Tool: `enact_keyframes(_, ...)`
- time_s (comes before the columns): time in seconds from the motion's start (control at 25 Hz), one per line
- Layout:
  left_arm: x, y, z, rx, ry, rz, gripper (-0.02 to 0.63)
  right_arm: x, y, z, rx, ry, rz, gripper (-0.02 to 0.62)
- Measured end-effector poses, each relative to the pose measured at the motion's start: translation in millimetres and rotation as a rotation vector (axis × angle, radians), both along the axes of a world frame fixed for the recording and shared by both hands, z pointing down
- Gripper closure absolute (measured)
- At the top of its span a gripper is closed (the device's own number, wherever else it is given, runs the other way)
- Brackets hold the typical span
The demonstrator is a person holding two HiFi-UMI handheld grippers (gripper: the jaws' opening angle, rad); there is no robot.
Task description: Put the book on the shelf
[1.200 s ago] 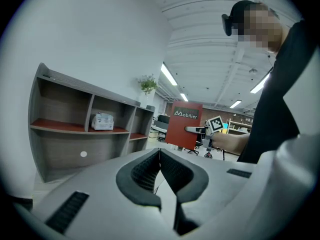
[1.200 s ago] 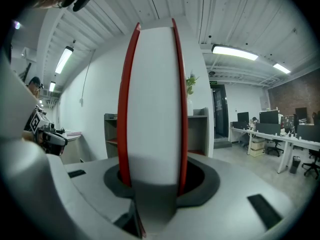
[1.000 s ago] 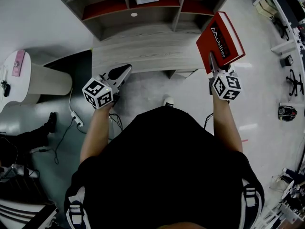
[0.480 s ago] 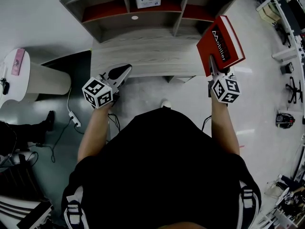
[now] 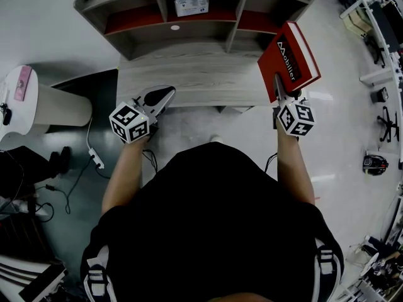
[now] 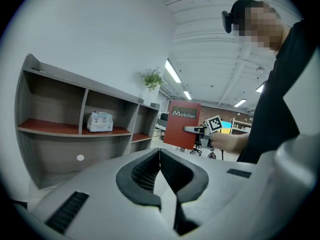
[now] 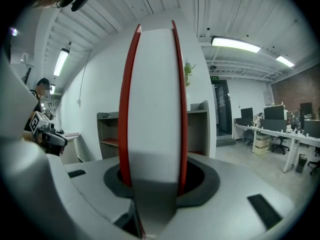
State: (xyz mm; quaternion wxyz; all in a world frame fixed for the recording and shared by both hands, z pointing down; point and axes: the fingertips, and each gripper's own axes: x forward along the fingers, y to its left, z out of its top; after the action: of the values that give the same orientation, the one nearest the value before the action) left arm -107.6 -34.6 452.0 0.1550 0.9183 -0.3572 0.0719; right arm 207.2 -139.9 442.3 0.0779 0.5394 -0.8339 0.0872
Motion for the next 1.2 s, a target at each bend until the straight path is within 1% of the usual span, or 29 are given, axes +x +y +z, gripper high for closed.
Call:
enact_keyframes(0.52, 17.9, -25.2, -1.8, 0.001, -0.015, -0.029, 0.586, 14.2, -35.4, 2.4, -0.003, -0.010, -0.032, 0.424)
enact_keyframes(0.8, 34.0, -33.8, -0.4, 0.006, -0.021, -0.045, 0.586, 26.6, -48.6, 6.9, -0.006, -0.010, -0.056, 0.425)
enact_keyframes(1.0, 43.0, -39.4, 1.9, 0.015, -0.009, -0.061, 0.586, 28.8, -60.9, 8.1, -0.004, 0.005, -0.087, 0.424)
enact_keyframes(1.2, 52.1, -39.9, 7.7, 0.007, 0.003, -0.076, 0.586, 31.1, -62.6, 6.0, -0.003, 0.011, -0.113, 0.425)
